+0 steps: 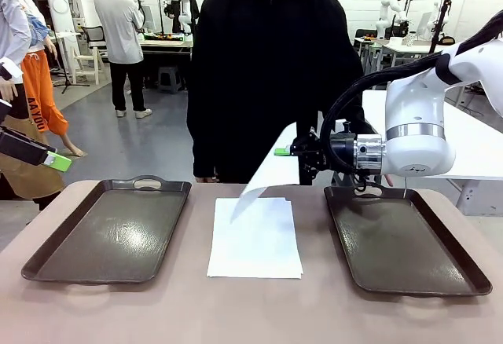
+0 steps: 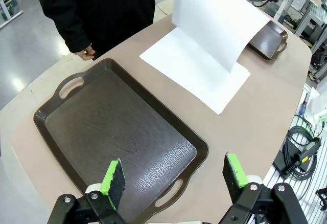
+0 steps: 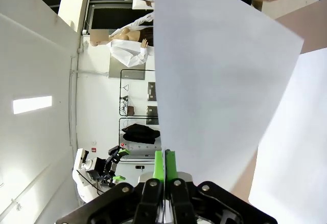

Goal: Sort the A4 documents.
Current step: Place the A4 Paper in the designated Handle tray.

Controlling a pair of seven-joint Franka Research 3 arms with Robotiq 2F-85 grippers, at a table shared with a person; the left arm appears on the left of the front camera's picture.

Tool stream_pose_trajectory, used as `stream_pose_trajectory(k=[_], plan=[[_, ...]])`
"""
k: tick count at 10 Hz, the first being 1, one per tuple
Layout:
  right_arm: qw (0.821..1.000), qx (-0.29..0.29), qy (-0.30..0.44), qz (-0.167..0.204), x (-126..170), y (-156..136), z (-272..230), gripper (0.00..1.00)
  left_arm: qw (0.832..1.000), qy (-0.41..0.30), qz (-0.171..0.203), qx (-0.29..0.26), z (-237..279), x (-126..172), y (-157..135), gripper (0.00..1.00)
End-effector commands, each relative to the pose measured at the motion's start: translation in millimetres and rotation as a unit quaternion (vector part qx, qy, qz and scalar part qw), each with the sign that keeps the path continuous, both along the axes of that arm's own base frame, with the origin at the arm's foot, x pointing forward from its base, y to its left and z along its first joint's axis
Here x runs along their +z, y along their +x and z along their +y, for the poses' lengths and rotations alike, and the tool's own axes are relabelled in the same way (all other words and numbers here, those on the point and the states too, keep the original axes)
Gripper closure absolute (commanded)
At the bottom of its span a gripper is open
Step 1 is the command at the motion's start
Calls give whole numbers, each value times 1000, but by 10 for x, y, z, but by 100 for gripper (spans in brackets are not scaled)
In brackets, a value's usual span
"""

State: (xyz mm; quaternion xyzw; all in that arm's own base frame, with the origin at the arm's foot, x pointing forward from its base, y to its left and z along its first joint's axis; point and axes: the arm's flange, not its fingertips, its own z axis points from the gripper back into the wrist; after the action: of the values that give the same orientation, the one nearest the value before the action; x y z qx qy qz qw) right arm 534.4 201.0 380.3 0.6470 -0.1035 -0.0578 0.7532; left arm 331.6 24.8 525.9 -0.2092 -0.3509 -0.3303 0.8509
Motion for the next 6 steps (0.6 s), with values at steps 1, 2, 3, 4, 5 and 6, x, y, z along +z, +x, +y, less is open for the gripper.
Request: stream_pose_trajectory(k=[1, 2, 3, 4, 5, 6], plan=[[999, 16, -12, -25, 145, -169, -296, 99, 1000, -1, -4, -10, 19, -15, 11, 0], [998, 25, -1, -59, 256, -293, -576, 99, 1000, -1, -4, -10, 19, -15, 11, 0], [996, 33, 17, -83, 349, -404, -867, 99, 1000, -1, -4, -10, 19, -15, 11, 0], [994, 39, 18, -98, 408, -482, -1078, 99, 1000, -1, -4, -10, 19, -15, 11, 0], [992, 54, 0, -112, 461, -550, -1268, 99, 1000, -1, -4, -10, 19, -15, 11, 0], [990, 73, -1, -118, 484, -598, -1455, 99, 1000, -1, -4, -10, 19, -15, 11, 0]])
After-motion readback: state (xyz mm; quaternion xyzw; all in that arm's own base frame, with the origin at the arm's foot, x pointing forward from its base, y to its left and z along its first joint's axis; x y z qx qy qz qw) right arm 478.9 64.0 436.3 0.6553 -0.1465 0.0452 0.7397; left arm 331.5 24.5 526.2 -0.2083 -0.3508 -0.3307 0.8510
